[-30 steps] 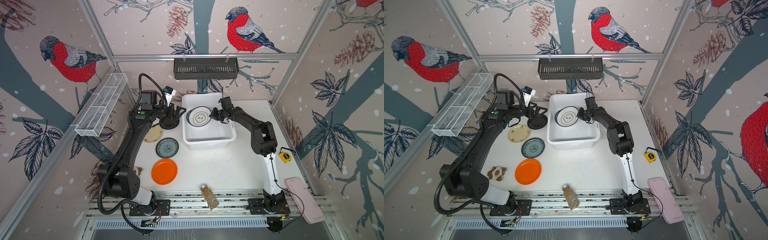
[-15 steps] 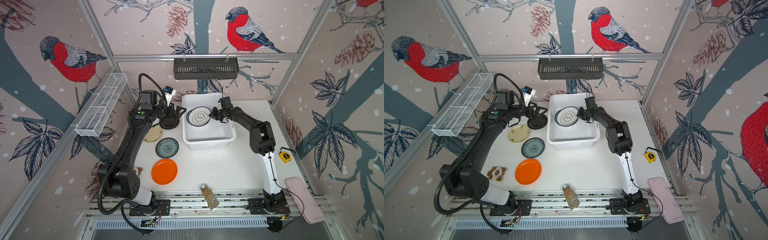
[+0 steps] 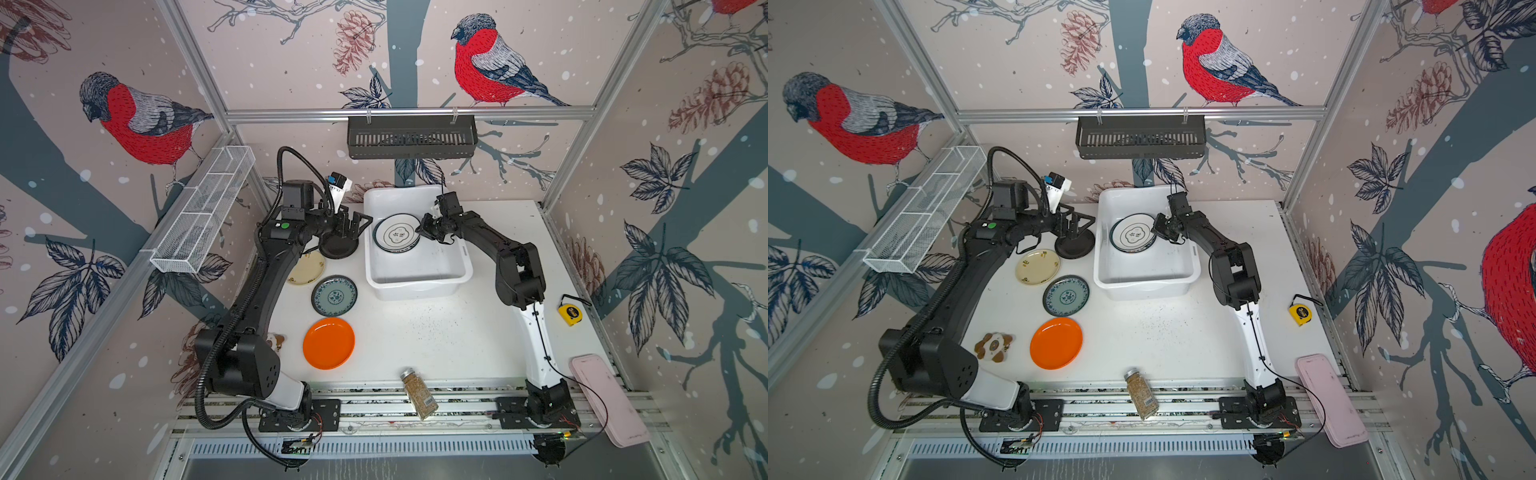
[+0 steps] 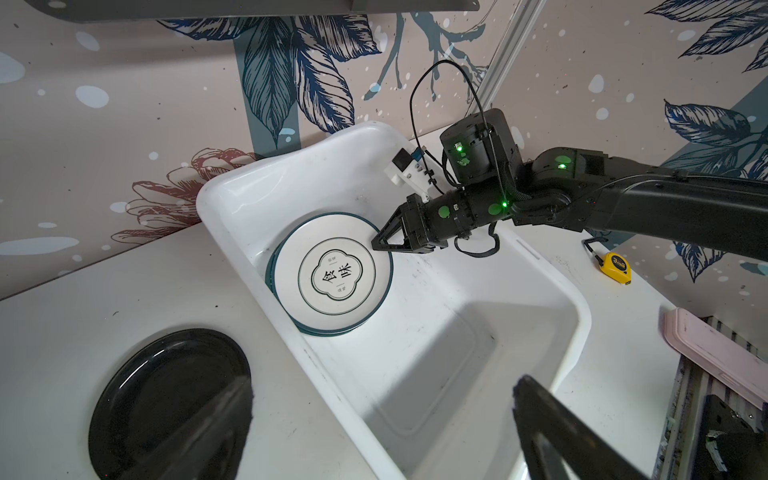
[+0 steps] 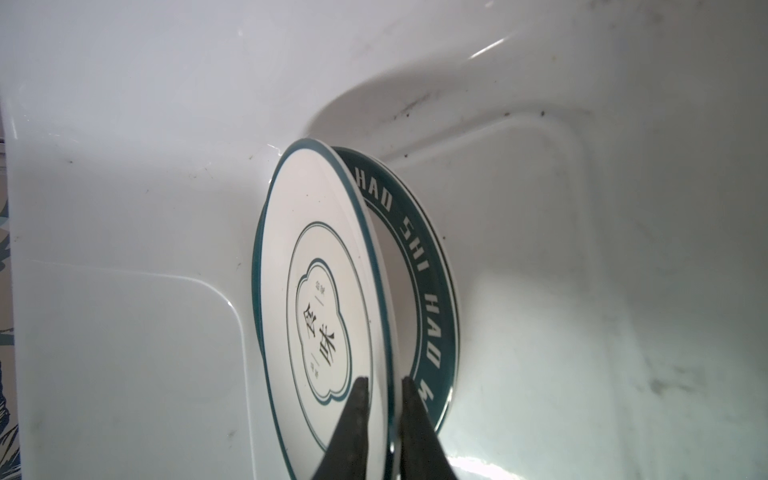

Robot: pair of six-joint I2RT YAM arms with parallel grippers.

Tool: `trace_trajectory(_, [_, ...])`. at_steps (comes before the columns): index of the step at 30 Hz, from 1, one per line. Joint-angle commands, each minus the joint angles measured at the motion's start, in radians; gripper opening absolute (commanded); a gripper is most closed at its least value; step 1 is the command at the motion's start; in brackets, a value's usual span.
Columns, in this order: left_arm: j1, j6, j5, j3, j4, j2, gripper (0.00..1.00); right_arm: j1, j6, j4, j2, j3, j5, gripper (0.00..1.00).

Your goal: Place the plates into the plastic bin on the countertop

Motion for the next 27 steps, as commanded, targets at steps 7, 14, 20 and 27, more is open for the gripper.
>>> trace_trajectory(7, [0.003, 0.018, 0.019, -0.011, 0.015, -0.015, 0.97, 0.011, -0.014, -0.038, 0.029, 0.044, 0.011, 0.20])
trace_trajectory(14, [0.003, 0.018, 0.019, -0.014, 0.017, -0.019, 0.97, 0.016, -0.025, -0.081, 0.042, 0.081, 0.038, 0.23])
trace_trajectory(20, [0.003, 0.021, 0.020, -0.016, 0.015, -0.019, 0.97, 0.019, -0.032, -0.109, 0.044, 0.095, 0.049, 0.26])
trace_trajectory(27, [0.003, 0.029, 0.010, -0.026, 0.011, -0.023, 0.97, 0.017, -0.047, -0.175, 0.073, 0.164, 0.061, 0.29])
